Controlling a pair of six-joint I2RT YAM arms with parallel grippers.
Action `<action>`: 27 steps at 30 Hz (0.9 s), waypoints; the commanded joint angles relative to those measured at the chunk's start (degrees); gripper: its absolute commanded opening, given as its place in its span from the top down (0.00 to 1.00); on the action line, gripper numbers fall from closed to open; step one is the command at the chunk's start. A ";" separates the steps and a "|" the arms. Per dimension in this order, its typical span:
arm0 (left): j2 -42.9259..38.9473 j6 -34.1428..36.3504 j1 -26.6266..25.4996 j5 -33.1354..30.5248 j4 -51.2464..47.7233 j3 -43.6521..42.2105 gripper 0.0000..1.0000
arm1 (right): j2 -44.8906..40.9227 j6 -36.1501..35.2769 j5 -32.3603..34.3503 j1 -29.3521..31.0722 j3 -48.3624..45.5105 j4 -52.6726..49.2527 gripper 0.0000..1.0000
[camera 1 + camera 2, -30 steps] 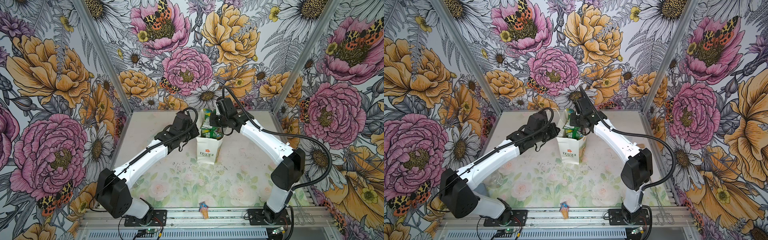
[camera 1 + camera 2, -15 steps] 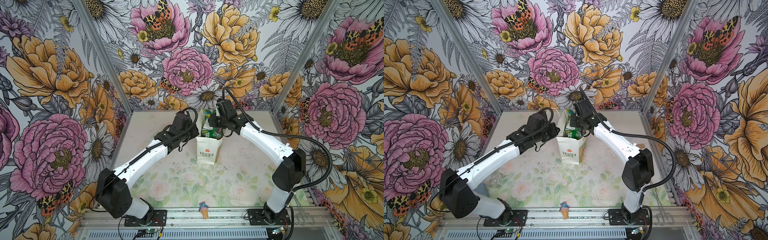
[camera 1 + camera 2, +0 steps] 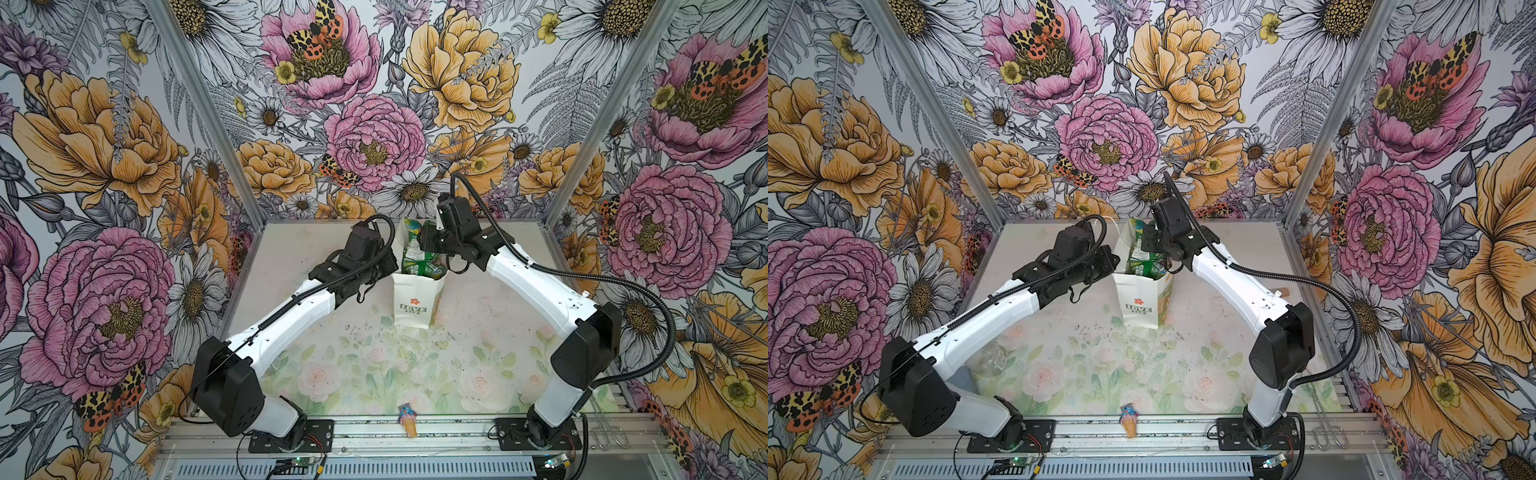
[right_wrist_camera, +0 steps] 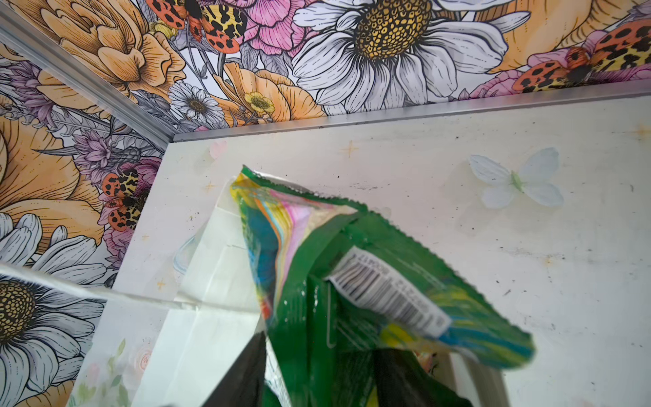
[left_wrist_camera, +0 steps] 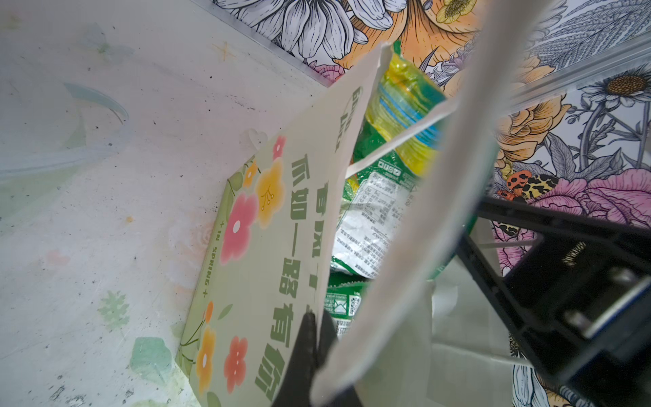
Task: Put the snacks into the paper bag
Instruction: 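Lower the green chip bag into the paper bag held by the left gripper, then push the green chip bag deeper into the paper bag with the right gripper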
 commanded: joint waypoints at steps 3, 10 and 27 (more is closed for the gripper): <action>-0.81 -0.34 0.75 0.39 -0.46 -0.15 1.00 | -3.05 -0.48 0.77 -0.19 0.46 1.72 0.44; -0.71 -0.26 0.70 0.42 -0.43 -0.07 1.00 | -0.67 0.57 -2.68 -0.19 0.45 1.63 0.42; -0.98 -0.35 0.68 0.13 -0.45 -0.44 1.00 | -0.65 3.06 -9.28 0.95 -4.41 1.63 0.41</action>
